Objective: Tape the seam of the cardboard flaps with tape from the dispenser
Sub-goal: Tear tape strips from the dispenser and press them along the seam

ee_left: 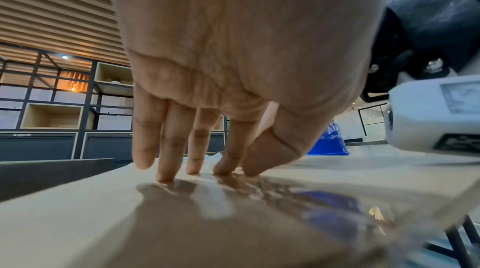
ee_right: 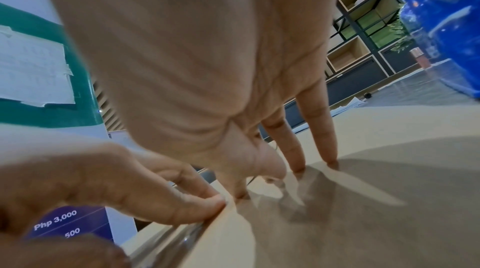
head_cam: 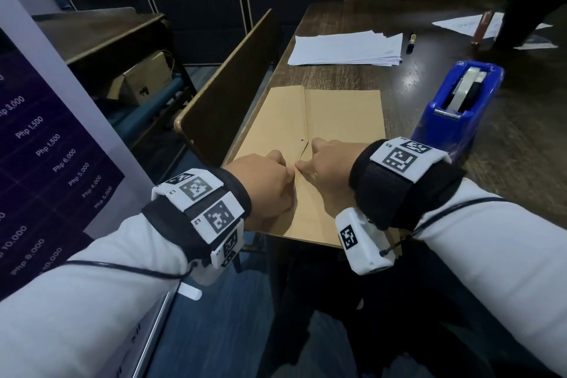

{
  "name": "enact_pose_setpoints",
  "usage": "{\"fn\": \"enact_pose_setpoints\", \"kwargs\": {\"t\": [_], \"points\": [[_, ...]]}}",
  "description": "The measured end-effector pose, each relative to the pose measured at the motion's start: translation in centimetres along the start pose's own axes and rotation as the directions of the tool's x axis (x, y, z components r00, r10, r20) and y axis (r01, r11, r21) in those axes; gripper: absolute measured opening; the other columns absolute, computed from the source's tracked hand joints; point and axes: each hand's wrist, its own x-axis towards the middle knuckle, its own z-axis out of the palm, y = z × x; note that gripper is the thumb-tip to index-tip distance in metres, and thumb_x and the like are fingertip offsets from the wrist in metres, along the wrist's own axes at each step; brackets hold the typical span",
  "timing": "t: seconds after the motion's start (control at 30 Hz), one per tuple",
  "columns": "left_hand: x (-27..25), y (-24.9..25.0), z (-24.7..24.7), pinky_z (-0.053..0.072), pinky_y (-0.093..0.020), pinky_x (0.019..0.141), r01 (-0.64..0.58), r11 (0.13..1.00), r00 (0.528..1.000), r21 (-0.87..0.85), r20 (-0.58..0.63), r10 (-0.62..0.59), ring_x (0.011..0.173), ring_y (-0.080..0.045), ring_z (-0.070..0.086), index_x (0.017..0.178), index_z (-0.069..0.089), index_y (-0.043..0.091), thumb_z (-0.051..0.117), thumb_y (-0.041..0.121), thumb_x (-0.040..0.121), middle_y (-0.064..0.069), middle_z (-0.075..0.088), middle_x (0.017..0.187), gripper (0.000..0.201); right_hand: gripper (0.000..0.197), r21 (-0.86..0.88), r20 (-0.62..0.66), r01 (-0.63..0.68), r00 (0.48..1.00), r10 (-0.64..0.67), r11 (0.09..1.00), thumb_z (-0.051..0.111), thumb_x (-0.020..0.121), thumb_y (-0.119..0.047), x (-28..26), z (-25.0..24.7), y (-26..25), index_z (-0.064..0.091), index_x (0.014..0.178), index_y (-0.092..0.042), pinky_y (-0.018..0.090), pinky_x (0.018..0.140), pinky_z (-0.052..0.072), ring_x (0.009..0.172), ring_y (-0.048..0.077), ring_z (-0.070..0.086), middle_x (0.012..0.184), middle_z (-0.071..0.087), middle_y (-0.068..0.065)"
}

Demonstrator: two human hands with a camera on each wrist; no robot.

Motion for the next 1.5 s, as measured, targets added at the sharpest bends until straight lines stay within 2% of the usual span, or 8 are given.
{"fn": "enact_pose_setpoints", "kwargs": {"t": [0.2, 0.53, 0.7, 0.87, 0.97, 1.27, 1.43, 1.5], "points": [[0.0, -0.6, -0.1, 0.047, -0.036, 0.097, -0.050, 0.998, 0.998, -0.048, 0.033, 0.051, 0.114, -0.025, 0.054, 0.141, 0.044, 0.019, 0.039, 0.040, 0.096, -0.002, 0.043, 0.141, 0.050, 0.059, -0.044, 0.096, 0.012, 0.995, -0.008, 0.999, 0.047, 0.097, -0.019, -0.2, -1.0, 0.2, 0.022, 0.151, -0.024, 0.042, 0.107, 0.036, 0.131, 0.032, 0.038, 0.145, 0.024, 0.014], [-0.2, -1.7, -0.3, 0.047, -0.039, 0.094, -0.097, 0.994, 0.994, -0.051, 0.051, 0.099, 0.109, -0.025, 0.058, 0.138, 0.046, 0.026, 0.038, 0.037, 0.096, -0.006, 0.054, 0.135, 0.044, 0.049, -0.063, 0.033, 0.021, 0.999, -0.019, 0.998, 0.040, 0.100, -0.021, -0.7, -1.2, -0.4, 0.029, 0.148, -0.021, 0.037, 0.092, 0.038, 0.129, 0.025, 0.039, 0.139, 0.033, 0.010], [-0.2, -2.4, -0.6, 0.044, -0.034, 0.099, -0.044, 0.975, 0.998, -0.216, 0.040, 0.054, 0.115, -0.018, 0.054, 0.142, 0.044, 0.031, 0.044, 0.038, 0.095, 0.008, 0.044, 0.147, 0.047, 0.051, -0.019, 0.036, 0.096, 0.995, -0.096, 0.995, 0.038, 0.099, -0.012, -1.7, -1.5, 0.7, 0.027, 0.149, -0.016, 0.039, 0.104, 0.035, 0.133, 0.022, 0.029, 0.141, 0.038, 0.011], [-0.1, -2.5, -0.6, 0.048, -0.030, 0.088, -0.020, 0.967, 0.999, -0.256, 0.029, 0.028, 0.098, -0.014, 0.055, 0.144, 0.037, 0.038, 0.047, 0.040, 0.092, 0.004, 0.059, 0.130, 0.052, 0.049, 0.091, 0.029, 0.109, 0.993, -0.112, 0.990, 0.043, 0.097, -0.012, -2.2, -1.7, 1.2, 0.035, 0.145, -0.020, 0.035, 0.093, 0.040, 0.110, 0.024, 0.044, 0.136, 0.036, 0.011], [0.3, -1.9, -0.2, 0.048, -0.031, 0.084, -0.027, 0.985, 0.998, -0.169, 0.046, 0.036, 0.092, -0.015, 0.057, 0.142, 0.039, 0.036, 0.043, 0.043, 0.093, 0.003, 0.058, 0.130, 0.050, 0.054, 0.043, 0.082, 0.082, 0.993, -0.085, 0.996, 0.044, 0.097, -0.014, -2.1, -1.6, 0.7, 0.029, 0.148, -0.020, 0.042, 0.105, 0.038, 0.126, 0.027, 0.040, 0.140, 0.030, 0.010], [0.5, -1.6, -0.2, 0.045, -0.029, 0.077, -0.030, 0.991, 0.997, -0.133, 0.072, 0.040, 0.090, -0.018, 0.057, 0.138, 0.047, 0.033, 0.042, 0.044, 0.092, 0.002, 0.057, 0.132, 0.047, 0.050, -0.040, 0.040, 0.066, 0.997, -0.064, 0.997, 0.036, 0.101, -0.021, -0.7, -1.5, 0.0, 0.026, 0.149, -0.018, 0.038, 0.101, 0.035, 0.131, 0.025, 0.036, 0.143, 0.035, 0.010], [0.6, -1.6, -0.7, 0.049, -0.034, 0.089, -0.024, 0.989, 0.993, -0.144, 0.111, 0.040, 0.098, -0.020, 0.059, 0.134, 0.053, 0.032, 0.044, 0.042, 0.092, 0.003, 0.055, 0.137, 0.044, 0.043, -0.103, 0.030, 0.103, 0.994, -0.101, 0.989, 0.030, 0.104, -0.021, -0.5, -1.5, 0.0, 0.032, 0.147, -0.017, 0.029, 0.099, 0.030, 0.131, 0.023, 0.034, 0.117, 0.048, 0.009], [0.7, -1.8, -1.1, 0.048, -0.036, 0.093, -0.023, 0.990, 0.991, -0.139, 0.129, 0.041, 0.105, -0.020, 0.058, 0.133, 0.054, 0.034, 0.041, 0.043, 0.094, 0.005, 0.054, 0.138, 0.042, 0.040, -0.094, 0.022, 0.095, 0.995, -0.094, 0.991, 0.028, 0.105, -0.018, -0.2, -1.5, 0.3, 0.038, 0.143, -0.013, 0.028, 0.097, 0.030, 0.131, 0.021, 0.034, 0.123, 0.047, 0.010]]}}
